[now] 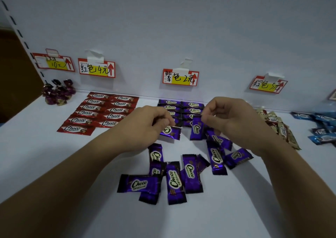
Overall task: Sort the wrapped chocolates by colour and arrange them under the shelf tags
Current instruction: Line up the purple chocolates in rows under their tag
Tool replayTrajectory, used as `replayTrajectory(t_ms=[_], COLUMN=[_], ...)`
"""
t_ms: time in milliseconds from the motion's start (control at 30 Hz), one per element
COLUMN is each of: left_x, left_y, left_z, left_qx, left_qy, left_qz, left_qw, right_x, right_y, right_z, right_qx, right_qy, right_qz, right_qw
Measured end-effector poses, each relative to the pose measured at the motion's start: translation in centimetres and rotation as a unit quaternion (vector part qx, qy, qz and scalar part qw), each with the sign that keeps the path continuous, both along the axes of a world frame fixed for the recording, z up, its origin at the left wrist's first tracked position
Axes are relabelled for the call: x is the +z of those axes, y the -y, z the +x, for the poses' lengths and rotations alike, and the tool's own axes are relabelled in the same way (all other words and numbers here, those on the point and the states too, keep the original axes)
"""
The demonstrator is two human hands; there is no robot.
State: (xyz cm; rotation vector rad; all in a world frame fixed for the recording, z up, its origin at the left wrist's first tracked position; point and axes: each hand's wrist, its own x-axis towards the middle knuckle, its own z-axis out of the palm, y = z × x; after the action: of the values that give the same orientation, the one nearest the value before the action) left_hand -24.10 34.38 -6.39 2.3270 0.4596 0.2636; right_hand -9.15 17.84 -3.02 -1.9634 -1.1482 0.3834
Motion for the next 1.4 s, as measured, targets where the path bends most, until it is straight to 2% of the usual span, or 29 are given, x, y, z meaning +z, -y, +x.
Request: replayTrajectory(t_ms=[233,500,800,900,1100,1200,1267,1400], left_x=[-0.1,-0.3,-0.4,-0.2,1.8,2.2,1.9,0.4], left_y=[0.1,0.4,1.2,1.6,1.7,1.4,1.3,2.2], left_z=[0.2,0.5,0.6,0.9,1.8,1.6,1.1,0.0], left_qx=[0.035,0.052,0.079,0.094,0.105,0.127,0.148,0.112], left_qy=[0.033,0.038,0.055,0.064,0.051,0.065,0.087,0.070], left_qz=[0.011,-0.005,-0.019,-0.034,0.008,-0.013,-0.033,0.043], left_qw=[0.999,0.998,0.995,0.993,0.993,0.990,0.985,0.990], right_x=[-0.5,-1.1,-1.1,-0.9,0.4,1.6,1.8,-0.2], right_y=[-0.7,-1.2,-1.2,-1.1,-1.1,-1.5,-1.5,-1.0], right_z=[-0.6,-0.6,-1.0,-1.3,-1.4,-1.6,-1.9,-2.5], right_qx=[-0.006,-0.048,-0.070,-0.085,-0.130,-0.140,-0.147,-0.150], right_qy=[-0.072,-0.024,-0.039,-0.037,-0.069,-0.078,-0.047,-0.038], right_qz=[0.015,-0.006,0.000,0.008,0.036,0.055,0.070,0.078], right_qw=[0.997,0.999,0.997,0.996,0.988,0.986,0.986,0.985])
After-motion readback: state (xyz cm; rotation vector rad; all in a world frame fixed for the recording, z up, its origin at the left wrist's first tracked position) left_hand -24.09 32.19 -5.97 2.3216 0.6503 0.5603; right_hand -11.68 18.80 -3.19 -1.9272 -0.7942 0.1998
